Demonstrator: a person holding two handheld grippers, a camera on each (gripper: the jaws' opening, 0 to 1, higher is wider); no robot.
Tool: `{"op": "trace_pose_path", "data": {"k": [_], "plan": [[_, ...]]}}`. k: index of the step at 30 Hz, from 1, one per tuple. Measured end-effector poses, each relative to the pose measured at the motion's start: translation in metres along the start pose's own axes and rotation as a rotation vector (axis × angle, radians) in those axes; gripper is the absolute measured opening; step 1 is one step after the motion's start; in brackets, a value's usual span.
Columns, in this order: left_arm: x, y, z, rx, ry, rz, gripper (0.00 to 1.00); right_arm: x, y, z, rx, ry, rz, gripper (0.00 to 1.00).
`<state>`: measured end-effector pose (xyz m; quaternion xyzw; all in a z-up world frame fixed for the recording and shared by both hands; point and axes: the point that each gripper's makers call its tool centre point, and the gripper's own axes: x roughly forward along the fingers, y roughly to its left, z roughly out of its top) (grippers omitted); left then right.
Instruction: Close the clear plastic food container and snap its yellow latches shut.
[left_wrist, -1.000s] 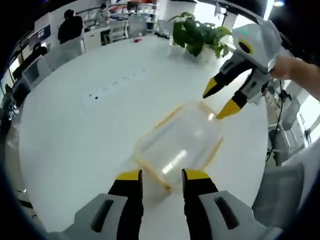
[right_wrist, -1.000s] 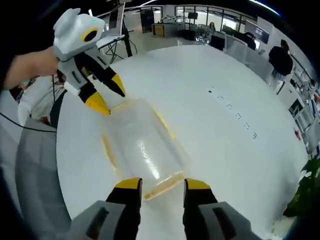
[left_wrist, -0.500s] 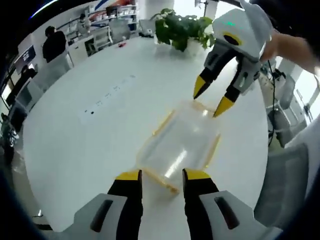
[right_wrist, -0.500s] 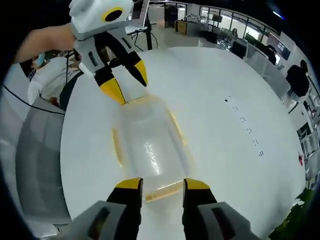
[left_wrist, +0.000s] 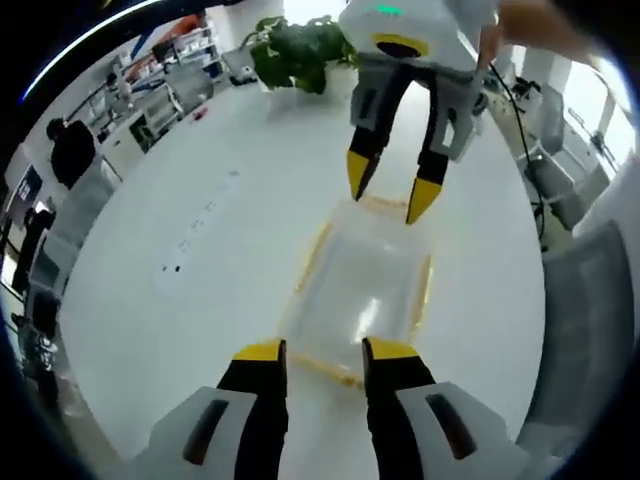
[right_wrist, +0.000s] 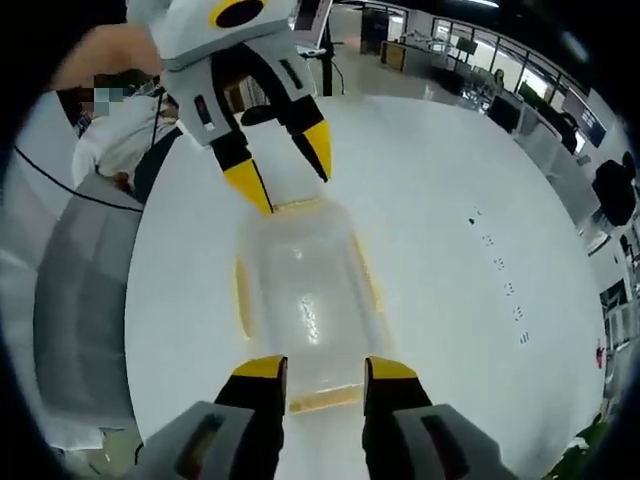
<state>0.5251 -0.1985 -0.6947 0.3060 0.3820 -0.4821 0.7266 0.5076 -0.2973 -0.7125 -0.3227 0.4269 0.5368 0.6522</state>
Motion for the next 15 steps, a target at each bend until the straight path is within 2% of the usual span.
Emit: {"op": "trace_pose_path", "data": {"k": [3, 7, 15], "plan": [[0.002, -0.002, 0.003, 0.041, 0.001, -0.021, 0.27, 0.001, 0.001, 0.003, -0.013, -0.007, 0.007, 0.26], [0.005, -0.002, 0.008, 0.024, -0.011, -0.04, 0.28, 0.006, 0.004, 0.005, -0.009, -0.005, 0.024, 0.25], [0.017, -0.011, 0.023, 0.058, -0.03, -0.057, 0.27, 0.014, 0.007, 0.019, -0.007, -0.034, 0.045, 0.24]]}}
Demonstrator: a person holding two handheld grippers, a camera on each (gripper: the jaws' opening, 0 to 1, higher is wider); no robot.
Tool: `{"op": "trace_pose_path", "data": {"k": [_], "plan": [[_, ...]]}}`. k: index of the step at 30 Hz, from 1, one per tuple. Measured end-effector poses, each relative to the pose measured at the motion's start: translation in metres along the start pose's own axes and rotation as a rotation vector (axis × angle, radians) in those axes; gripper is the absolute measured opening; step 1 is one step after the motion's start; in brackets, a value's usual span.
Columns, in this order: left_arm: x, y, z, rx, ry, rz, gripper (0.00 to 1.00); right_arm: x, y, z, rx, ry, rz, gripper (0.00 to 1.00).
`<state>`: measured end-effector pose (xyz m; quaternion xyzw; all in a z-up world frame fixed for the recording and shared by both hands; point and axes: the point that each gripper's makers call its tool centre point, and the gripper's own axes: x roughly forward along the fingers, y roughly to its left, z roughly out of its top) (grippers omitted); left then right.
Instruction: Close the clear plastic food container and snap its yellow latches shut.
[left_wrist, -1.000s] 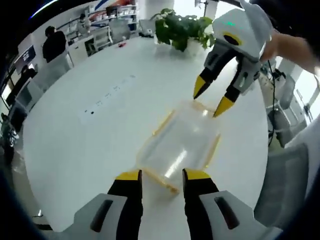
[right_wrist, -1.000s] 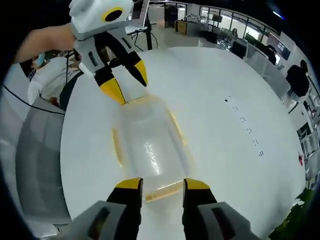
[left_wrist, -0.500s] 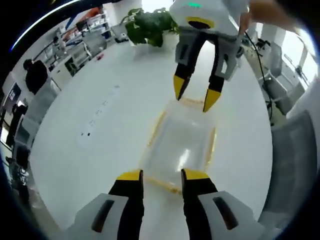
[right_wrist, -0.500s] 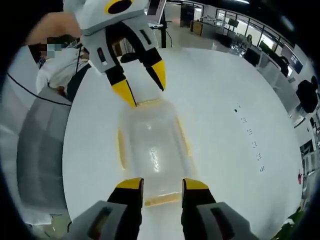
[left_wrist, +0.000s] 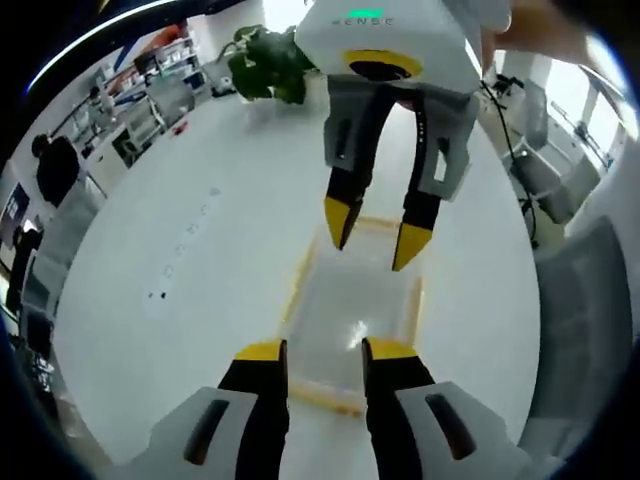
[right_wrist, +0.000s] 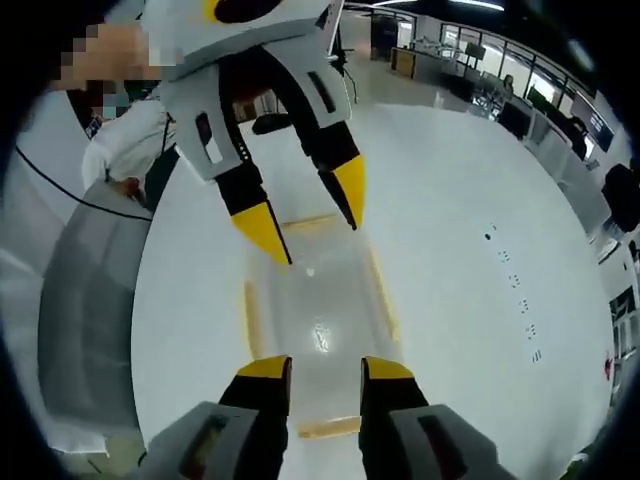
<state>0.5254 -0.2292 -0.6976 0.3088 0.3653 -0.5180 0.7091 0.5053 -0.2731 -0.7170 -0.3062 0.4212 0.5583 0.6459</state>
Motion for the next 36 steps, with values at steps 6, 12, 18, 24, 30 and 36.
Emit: {"op": "trace_pose_path", "data": {"k": [6, 12, 18, 24, 30, 36], "plan": [[0.006, -0.007, 0.011, 0.012, -0.015, -0.016, 0.26, 0.004, 0.001, 0.01, -0.007, -0.024, 0.014, 0.24], [0.009, -0.009, 0.012, 0.014, -0.017, -0.026, 0.26, 0.007, -0.001, 0.013, -0.02, -0.03, 0.017, 0.23], [0.012, -0.013, 0.012, 0.01, -0.014, -0.033, 0.26, 0.006, -0.004, 0.018, -0.014, -0.047, 0.013, 0.23], [0.014, -0.018, 0.011, 0.004, -0.015, -0.044, 0.25, 0.004, -0.01, 0.022, -0.002, -0.062, 0.009, 0.21], [0.016, -0.024, 0.008, 0.002, -0.002, -0.05, 0.26, 0.003, -0.014, 0.026, -0.001, -0.072, 0.001, 0.22], [0.017, -0.028, 0.003, 0.005, 0.006, -0.052, 0.26, 0.004, -0.017, 0.027, -0.004, -0.072, 0.001, 0.23]]}}
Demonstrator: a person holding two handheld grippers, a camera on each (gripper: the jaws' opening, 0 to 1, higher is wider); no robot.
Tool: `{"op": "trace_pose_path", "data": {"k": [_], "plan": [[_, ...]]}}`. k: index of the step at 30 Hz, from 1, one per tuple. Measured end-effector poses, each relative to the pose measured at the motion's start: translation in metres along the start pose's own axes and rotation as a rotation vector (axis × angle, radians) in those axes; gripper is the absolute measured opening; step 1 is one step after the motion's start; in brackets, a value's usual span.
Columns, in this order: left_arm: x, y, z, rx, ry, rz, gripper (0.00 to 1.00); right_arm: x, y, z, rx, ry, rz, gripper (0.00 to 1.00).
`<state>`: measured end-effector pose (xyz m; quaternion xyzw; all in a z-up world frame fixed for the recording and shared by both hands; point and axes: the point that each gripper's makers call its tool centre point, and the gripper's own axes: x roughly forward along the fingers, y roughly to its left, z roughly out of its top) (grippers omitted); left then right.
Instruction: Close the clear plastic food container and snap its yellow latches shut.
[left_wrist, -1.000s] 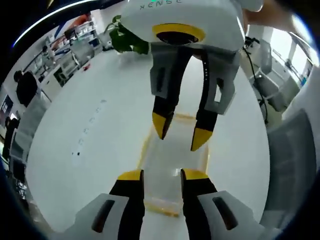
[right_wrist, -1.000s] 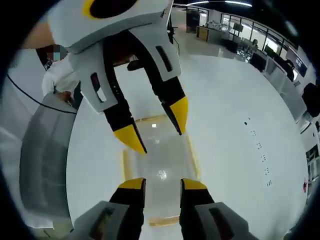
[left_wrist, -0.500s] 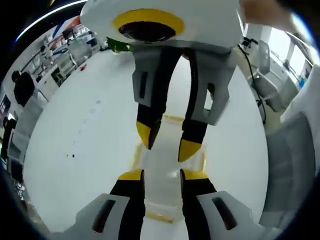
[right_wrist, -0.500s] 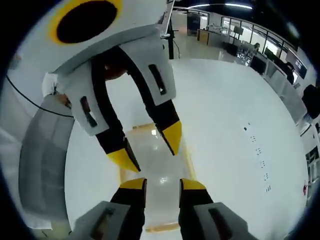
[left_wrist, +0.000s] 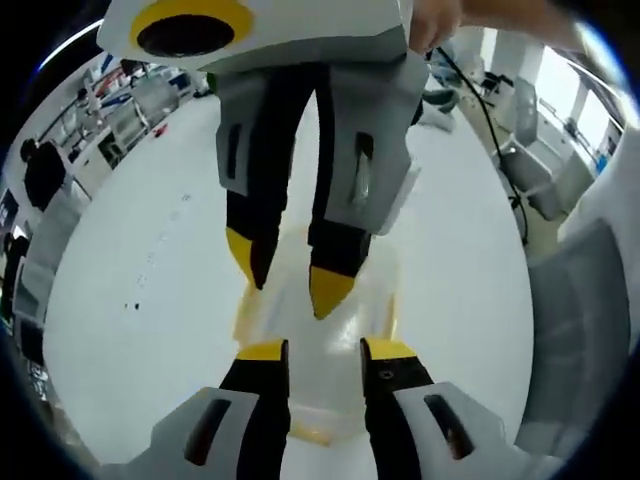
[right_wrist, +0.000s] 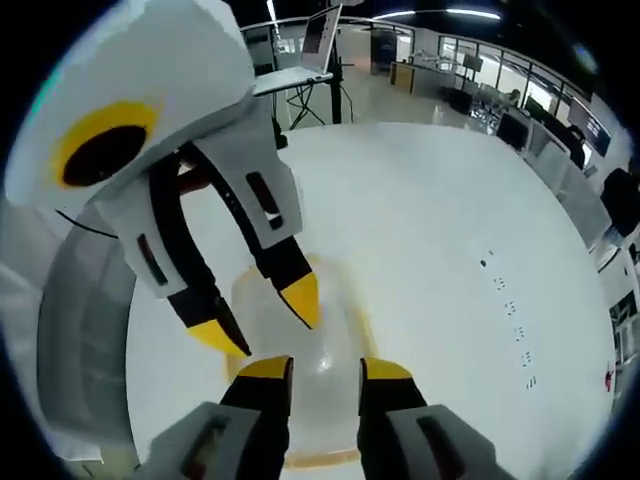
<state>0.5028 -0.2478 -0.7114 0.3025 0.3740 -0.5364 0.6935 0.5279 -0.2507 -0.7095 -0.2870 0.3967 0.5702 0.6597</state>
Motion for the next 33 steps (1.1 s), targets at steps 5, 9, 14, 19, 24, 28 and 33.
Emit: {"op": "trace_pose_path", "data": {"k": [5, 9, 14, 19, 24, 28, 33], "plan": [[-0.001, -0.004, -0.003, -0.007, 0.006, -0.001, 0.26, 0.003, -0.001, -0.001, -0.02, 0.02, 0.003, 0.24], [-0.001, -0.007, -0.004, -0.018, 0.004, -0.004, 0.27, 0.004, -0.003, -0.001, -0.023, 0.024, 0.005, 0.24], [-0.001, -0.012, -0.004, -0.017, -0.003, -0.006, 0.27, 0.006, -0.005, 0.0, -0.028, 0.029, 0.009, 0.26], [-0.001, -0.017, -0.001, -0.035, -0.024, 0.012, 0.3, 0.009, -0.007, -0.001, -0.038, 0.043, 0.018, 0.26], [0.002, -0.023, -0.002, 0.009, -0.019, 0.029, 0.32, 0.011, -0.007, -0.001, -0.041, 0.046, 0.025, 0.3], [0.003, -0.024, -0.001, 0.031, -0.029, 0.051, 0.33, 0.013, -0.01, -0.001, -0.049, 0.049, 0.021, 0.3], [0.008, -0.03, -0.003, 0.062, -0.026, 0.057, 0.35, 0.015, -0.01, -0.001, -0.05, 0.051, 0.035, 0.32]]}}
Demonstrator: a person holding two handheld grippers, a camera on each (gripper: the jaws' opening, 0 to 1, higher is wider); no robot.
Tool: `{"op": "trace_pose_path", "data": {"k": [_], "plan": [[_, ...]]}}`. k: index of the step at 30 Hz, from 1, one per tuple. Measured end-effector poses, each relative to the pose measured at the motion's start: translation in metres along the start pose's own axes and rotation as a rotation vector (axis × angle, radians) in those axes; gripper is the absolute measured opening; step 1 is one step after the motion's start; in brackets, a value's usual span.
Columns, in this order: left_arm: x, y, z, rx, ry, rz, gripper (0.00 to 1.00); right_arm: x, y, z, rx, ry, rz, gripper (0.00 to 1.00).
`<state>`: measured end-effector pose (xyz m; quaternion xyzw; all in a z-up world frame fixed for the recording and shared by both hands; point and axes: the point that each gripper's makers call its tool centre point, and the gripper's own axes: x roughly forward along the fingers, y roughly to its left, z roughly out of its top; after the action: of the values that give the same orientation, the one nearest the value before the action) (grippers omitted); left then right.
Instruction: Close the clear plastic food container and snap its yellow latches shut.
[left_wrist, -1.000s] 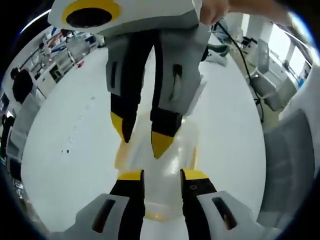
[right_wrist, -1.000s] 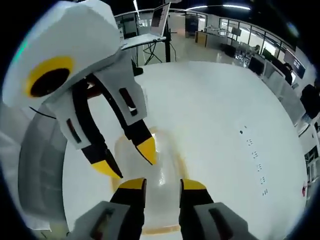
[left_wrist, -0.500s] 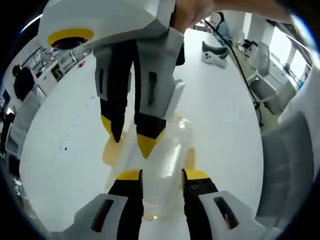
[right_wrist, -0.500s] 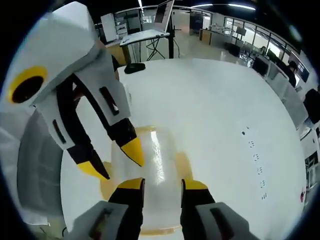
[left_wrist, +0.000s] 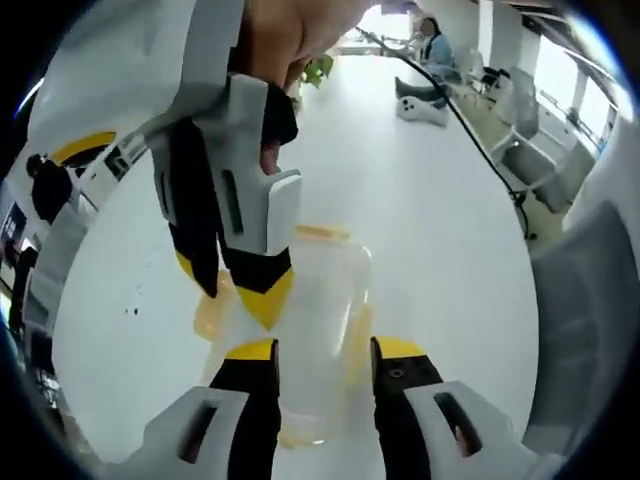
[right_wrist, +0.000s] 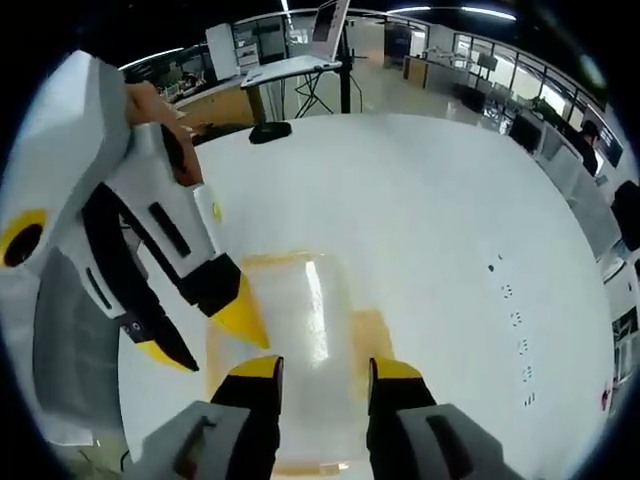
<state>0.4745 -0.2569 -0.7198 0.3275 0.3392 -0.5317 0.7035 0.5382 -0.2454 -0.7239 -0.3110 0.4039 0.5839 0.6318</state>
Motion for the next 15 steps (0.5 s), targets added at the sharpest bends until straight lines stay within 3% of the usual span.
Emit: {"op": "trace_pose_path", "data": {"k": [8, 10, 15], "plan": [[0.006, -0.004, -0.006, 0.066, 0.029, 0.008, 0.37, 0.006, 0.0, -0.006, -0.049, 0.046, 0.015, 0.31], [0.008, -0.002, -0.01, 0.124, 0.055, 0.021, 0.39, 0.005, -0.001, -0.005, -0.061, 0.052, 0.015, 0.33], [0.011, -0.003, -0.008, 0.164, 0.048, 0.026, 0.42, 0.006, -0.001, -0.005, -0.061, 0.068, 0.055, 0.32]]}}
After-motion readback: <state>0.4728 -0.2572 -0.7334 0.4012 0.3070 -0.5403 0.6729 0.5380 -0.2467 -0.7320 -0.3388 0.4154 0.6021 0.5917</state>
